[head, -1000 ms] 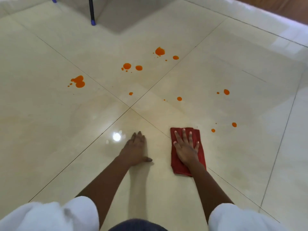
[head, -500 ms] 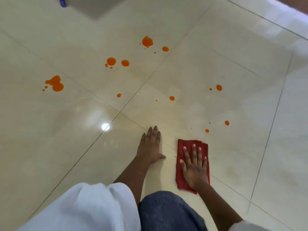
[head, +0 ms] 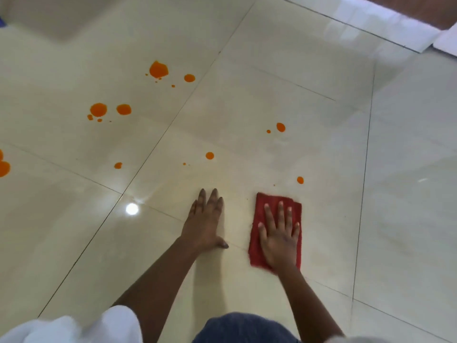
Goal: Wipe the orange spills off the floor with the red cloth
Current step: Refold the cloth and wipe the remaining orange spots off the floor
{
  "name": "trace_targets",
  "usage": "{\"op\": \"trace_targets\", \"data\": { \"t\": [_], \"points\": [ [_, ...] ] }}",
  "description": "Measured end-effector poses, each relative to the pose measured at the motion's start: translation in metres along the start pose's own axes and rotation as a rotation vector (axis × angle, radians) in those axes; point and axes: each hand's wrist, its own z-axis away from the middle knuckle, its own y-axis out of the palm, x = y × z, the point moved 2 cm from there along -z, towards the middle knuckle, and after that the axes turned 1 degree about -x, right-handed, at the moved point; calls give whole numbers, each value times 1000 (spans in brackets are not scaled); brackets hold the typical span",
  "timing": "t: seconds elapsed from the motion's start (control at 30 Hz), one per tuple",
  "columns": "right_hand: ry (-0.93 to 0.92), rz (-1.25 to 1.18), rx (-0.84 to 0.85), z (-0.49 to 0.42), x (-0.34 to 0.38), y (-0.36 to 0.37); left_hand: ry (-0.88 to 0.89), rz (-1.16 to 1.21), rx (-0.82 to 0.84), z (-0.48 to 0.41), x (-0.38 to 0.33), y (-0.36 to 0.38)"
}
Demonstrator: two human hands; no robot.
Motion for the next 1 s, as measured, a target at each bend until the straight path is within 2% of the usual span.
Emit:
{"op": "trace_targets", "data": {
  "t": [0.07,0.1,0.2,0.27,0.37,0.47,0.57,0.6,0.67,0.77,0.87,0.93,1.0],
  "points": [
    [59,-55,-6,-51,14,-11,-19,-22,9,-3,0,0],
    [28,-61,11,-69,29,-14,-18,-25,8,-5,0,1],
    [-274,-32,11,-51,63,1,-3,-3,10,-4,6,2],
    [-397,13,-63,-13,36,11,8,5,9,-3,8,2],
    [-242,50,-150,-34,-18,-4,1,-6,5,-6,7,4],
    [-91,20,-54,-103,10,-24,-39,-28,33,-6,1,2],
    [-278,13,0,-93,60,-17,-86,-13,36,-8,-7,-4],
    [-350,13,15,-74,59,-9,-100,-9,24,-11,-9,-7],
    [-409,17,-78,-38,29,5,-105,-19,7,-19,-10,-12],
    [-209,18,-179,-44,-34,-6,-66,-11,36,-32,-16,-12],
    [-30,-15,-101,-110,-47,-32,-90,-15,42,-36,-20,-8],
    [-34,-38,-49,-145,-15,-41,-90,-40,50,-37,-21,-7],
    [-181,5,0,-144,23,-36,-89,-42,51,-37,-18,-9]
  ]
}}
